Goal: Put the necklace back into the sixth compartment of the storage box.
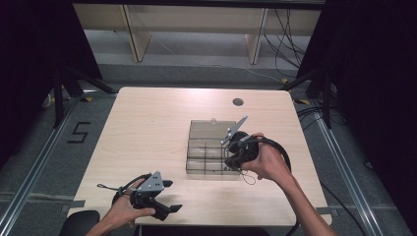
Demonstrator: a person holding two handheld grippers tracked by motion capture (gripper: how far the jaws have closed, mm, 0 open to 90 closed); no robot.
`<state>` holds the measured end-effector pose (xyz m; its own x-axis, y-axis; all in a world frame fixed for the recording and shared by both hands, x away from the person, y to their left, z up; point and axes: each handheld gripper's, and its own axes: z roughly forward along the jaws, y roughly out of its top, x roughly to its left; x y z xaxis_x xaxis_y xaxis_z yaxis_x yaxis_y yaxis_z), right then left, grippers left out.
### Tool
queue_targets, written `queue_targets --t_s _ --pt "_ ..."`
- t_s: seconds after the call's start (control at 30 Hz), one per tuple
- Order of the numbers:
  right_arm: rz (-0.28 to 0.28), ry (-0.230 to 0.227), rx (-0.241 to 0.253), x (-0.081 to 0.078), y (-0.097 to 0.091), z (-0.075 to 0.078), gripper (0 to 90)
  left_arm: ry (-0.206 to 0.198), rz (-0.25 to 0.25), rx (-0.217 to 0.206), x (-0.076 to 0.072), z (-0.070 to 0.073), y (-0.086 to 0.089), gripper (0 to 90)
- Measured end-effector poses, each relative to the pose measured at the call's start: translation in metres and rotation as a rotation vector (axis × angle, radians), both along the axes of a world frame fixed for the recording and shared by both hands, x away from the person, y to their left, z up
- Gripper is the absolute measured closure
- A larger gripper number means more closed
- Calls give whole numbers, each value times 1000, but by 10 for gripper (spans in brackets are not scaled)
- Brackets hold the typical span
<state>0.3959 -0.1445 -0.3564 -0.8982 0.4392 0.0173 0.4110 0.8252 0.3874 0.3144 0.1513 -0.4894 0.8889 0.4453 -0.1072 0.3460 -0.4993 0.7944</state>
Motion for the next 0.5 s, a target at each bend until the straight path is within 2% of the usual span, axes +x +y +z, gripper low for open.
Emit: queue_targets --t_s 0.23,0.27,0.43,0.47,0.5 --pt "-36 8 -11 12 -1 5 872 0 0 0 0 0 0 150" --pt "-18 5 -8 15 -1 5 872 -1 0 1 0 0 0 150" --pt "-43 19 -27 22 -2 4 872 -2 0 2 0 0 0 150" --pt "-28 13 -25 25 -2 3 872 -4 0 2 0 0 0 150" --pt "-25 13 -30 27 -2 3 872 -27 -22 19 2 1 1 150"
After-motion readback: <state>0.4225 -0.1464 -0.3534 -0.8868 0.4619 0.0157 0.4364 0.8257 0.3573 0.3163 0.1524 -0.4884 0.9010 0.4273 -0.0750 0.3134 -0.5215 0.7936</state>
